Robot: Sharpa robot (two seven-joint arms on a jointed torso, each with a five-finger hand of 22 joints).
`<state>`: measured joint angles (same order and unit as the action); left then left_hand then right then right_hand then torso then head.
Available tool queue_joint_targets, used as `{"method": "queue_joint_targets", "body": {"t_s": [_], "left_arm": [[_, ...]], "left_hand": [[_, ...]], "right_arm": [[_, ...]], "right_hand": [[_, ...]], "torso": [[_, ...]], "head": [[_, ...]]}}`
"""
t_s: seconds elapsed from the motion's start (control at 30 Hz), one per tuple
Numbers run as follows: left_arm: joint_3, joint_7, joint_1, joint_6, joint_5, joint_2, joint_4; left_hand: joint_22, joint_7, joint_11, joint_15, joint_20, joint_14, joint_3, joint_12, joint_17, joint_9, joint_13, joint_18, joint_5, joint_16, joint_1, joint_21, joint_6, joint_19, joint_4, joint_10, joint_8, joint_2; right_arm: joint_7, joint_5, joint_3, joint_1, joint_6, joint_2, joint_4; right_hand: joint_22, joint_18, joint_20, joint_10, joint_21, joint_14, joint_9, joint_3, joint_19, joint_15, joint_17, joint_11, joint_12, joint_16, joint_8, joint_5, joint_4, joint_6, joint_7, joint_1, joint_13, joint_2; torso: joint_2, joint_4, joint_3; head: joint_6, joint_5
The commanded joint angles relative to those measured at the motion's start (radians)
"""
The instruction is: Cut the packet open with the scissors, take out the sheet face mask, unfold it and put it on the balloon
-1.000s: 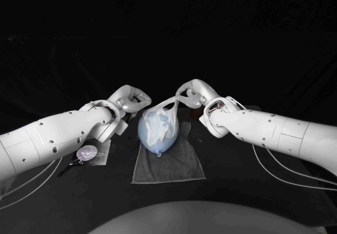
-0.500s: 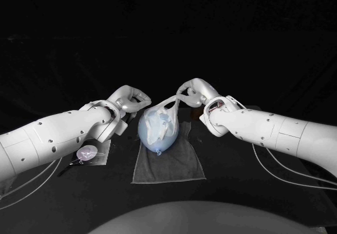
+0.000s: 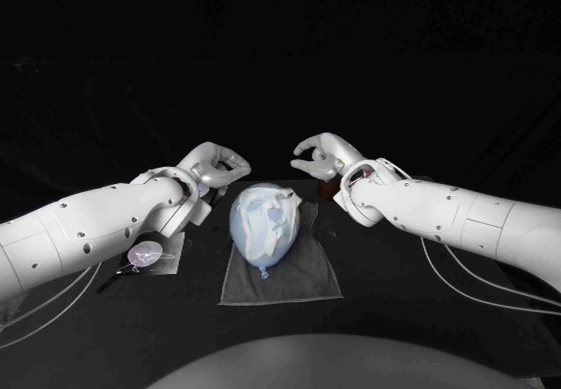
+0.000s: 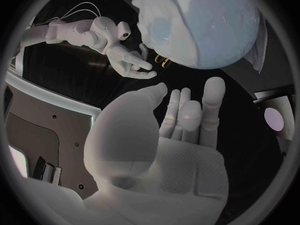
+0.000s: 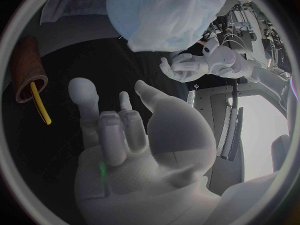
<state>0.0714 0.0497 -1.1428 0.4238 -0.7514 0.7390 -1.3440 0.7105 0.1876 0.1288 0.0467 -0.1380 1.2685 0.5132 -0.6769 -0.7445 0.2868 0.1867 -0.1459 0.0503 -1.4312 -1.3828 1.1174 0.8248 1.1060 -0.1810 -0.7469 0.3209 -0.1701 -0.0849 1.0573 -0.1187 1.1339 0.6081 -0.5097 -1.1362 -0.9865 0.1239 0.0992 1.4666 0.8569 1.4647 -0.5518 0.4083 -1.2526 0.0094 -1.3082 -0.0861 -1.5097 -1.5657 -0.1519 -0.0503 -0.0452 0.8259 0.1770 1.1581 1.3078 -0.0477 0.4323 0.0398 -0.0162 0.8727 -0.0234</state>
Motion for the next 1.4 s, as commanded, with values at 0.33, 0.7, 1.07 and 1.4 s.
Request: {"method": "queue_joint_targets", "body": {"t_s": [0.33,0.7,1.07,1.4], "left_arm": [[-0.001,0.015,-0.001,0.007,0.021,0.018,-0.020],[-0.001,0.048,0.001,-0.054,0.043,0.051,-0.059],[-0.001,0.093,0.006,-0.150,-0.039,0.087,-0.095],[0.000,0.094,0.010,-0.160,-0.165,0.113,-0.116]], "left_hand": [[0.001,0.000,0.001,0.006,-0.003,-0.005,-0.002,0.005,0.000,-0.001,-0.002,-0.014,-0.002,0.007,0.002,-0.003,-0.008,-0.001,-0.003,0.005,-0.008,-0.006],[-0.002,-0.011,-0.006,0.003,-0.002,-0.008,-0.010,0.001,0.006,0.011,-0.007,-0.015,-0.002,0.007,-0.010,-0.005,0.031,0.000,0.009,-0.019,0.006,-0.012],[-0.048,-0.021,-0.017,-0.007,0.006,-0.033,-0.082,-0.005,0.054,0.019,-0.008,-0.022,-0.002,0.022,0.029,-0.037,0.059,-0.027,0.005,-0.039,0.010,-0.072],[-0.060,-0.024,-0.020,-0.009,0.009,-0.039,-0.122,-0.006,0.064,0.020,-0.009,-0.023,-0.002,0.027,0.016,-0.049,0.062,-0.030,0.011,-0.039,0.003,-0.086]], "right_arm": [[0.034,-0.051,0.000,0.001,-0.011,-0.034,-0.016],[-0.072,-0.214,0.000,-0.003,0.061,-0.122,-0.125],[-0.098,-0.255,-0.001,-0.023,0.020,-0.197,-0.242],[-0.079,-0.239,-0.001,-0.045,-0.064,-0.214,-0.267]], "right_hand": [[0.060,0.038,0.019,0.010,-0.083,0.090,0.015,-0.034,0.049,0.018,-0.214,-0.017,0.063,0.007,0.034,0.002,0.011,-0.037,0.013,0.011,0.176,-0.011],[0.036,0.038,0.024,0.018,-0.054,0.097,0.012,-0.026,0.030,0.015,-0.235,-0.012,0.052,0.001,0.019,0.002,0.015,0.012,0.007,0.039,0.180,0.021],[-0.003,0.029,0.017,0.045,-0.003,0.106,0.013,-0.024,-0.004,0.005,-0.263,0.000,0.019,-0.005,0.007,0.002,0.023,0.053,-0.006,0.042,0.202,0.030],[-0.033,0.022,0.010,0.069,0.034,0.106,0.016,-0.028,-0.026,-0.002,-0.263,0.007,-0.013,-0.005,0.004,0.002,0.026,0.074,-0.015,0.042,0.225,0.027]], "torso": [[0.000,0.0004,0.0009],[0.001,0.0009,0.0011],[0.000,0.0002,0.0009],[0.001,-0.0006,-0.0004]], "head": [[0.000,-0.003],[0.000,-0.002],[0.000,-0.001],[0.000,0.000]]}}
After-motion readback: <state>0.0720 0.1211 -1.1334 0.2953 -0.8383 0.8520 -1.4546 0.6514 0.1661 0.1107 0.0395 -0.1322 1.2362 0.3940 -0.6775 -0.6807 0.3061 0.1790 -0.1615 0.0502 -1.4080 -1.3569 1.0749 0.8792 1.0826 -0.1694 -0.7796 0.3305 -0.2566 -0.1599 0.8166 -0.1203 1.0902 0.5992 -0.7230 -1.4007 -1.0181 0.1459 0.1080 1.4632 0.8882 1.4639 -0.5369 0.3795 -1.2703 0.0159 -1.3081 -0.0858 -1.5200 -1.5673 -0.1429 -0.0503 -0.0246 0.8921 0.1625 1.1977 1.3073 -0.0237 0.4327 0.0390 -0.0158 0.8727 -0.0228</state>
